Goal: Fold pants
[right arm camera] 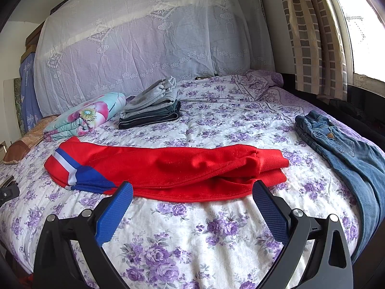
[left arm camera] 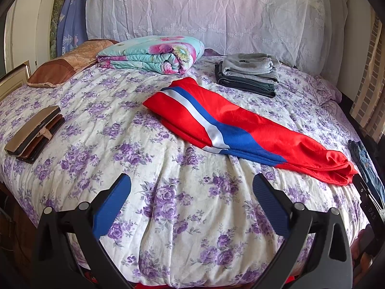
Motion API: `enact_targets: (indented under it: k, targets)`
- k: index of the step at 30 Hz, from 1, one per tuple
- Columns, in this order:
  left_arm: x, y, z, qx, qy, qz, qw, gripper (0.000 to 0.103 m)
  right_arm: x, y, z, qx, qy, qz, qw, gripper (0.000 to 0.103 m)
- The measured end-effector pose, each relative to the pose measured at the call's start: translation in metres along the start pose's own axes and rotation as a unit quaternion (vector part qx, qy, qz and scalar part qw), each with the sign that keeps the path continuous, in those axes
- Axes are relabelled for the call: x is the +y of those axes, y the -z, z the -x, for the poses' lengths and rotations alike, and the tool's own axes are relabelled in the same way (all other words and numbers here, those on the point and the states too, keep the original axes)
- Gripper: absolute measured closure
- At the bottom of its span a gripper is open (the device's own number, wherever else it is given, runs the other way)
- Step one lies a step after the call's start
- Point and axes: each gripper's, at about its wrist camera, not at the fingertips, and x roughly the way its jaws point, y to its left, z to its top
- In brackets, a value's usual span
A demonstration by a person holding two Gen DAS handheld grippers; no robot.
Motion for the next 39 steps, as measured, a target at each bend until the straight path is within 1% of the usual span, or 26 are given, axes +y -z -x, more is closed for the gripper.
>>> enact_targets:
  k: [9,14,35,39]
  targets:
    - [0.0,0.001,0.0,0.001,0.0,0.0,1.0,0.004,0.0,0.0,0.0,0.0,0.0,0.0,1.0,0.003]
    - [-0.003,0.01,0.0,0.002,-0.001,-0.002,1.0,0.004,0.0,0.0,0.0,0.0,0.0,0.0,1.0,0.003]
    - [-0.002,0.007,-0.001,0.004,0.001,0.0,1.0,0.004,-0.001,0.0,-0.001,0.001,0.001,0.001,1.0,0.003]
    - [-0.004,0.014,-0.003,0.006,0.001,-0.002,1.0,0.004,-0.001,-0.001,-0.001,0.002,0.001,0.0,1.0,0.003]
